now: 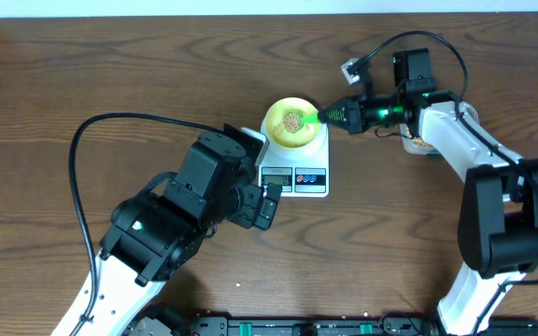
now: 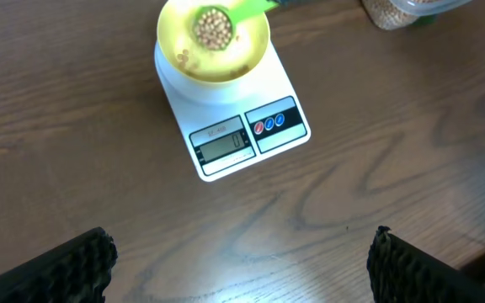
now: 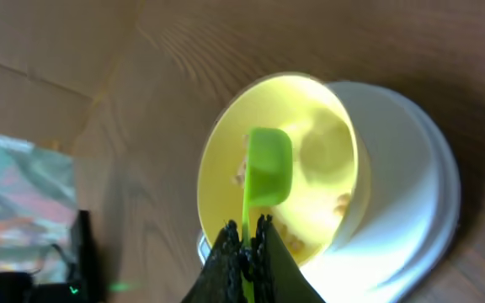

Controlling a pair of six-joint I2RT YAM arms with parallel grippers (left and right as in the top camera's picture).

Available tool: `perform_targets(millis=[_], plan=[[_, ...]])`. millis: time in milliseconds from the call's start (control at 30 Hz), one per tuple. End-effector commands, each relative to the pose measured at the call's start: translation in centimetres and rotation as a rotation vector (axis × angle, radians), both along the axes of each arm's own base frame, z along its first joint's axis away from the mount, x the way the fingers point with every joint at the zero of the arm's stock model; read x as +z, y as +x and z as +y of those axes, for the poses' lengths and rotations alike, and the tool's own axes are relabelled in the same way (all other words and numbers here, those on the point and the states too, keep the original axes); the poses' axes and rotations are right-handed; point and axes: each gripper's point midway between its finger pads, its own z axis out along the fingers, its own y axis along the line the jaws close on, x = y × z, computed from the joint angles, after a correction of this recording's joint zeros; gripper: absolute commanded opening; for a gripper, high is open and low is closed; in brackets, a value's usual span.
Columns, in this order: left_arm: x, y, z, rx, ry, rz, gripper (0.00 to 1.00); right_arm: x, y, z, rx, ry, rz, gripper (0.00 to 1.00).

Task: Scoop item into bowl and weigh 50g on scale
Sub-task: 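Carry the filled scoop to the yellow bowl and tip soybeans in, then return the scoop to the soybean tub and scoop again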

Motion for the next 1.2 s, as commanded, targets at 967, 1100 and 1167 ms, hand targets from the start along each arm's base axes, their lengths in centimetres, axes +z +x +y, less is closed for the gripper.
perform_targets(millis=[967,1100,1167], plan=[[1.0,0.1,0.0,0.006,-0.02,-0.02,0.98,8.0,-1.1,3.1,0.023,-0.829,-0.585,0.01],[1.0,0.1,0.0,0.006,-0.02,-0.019,0.98,7.9,-1.7,3.4,0.035,-0.877,-0.597,0.01],[1.0,0.1,0.0,0.006,-0.02,-0.02,0.98,7.9,-1.9,3.7,0.038,-0.886,-0.606,0.01]])
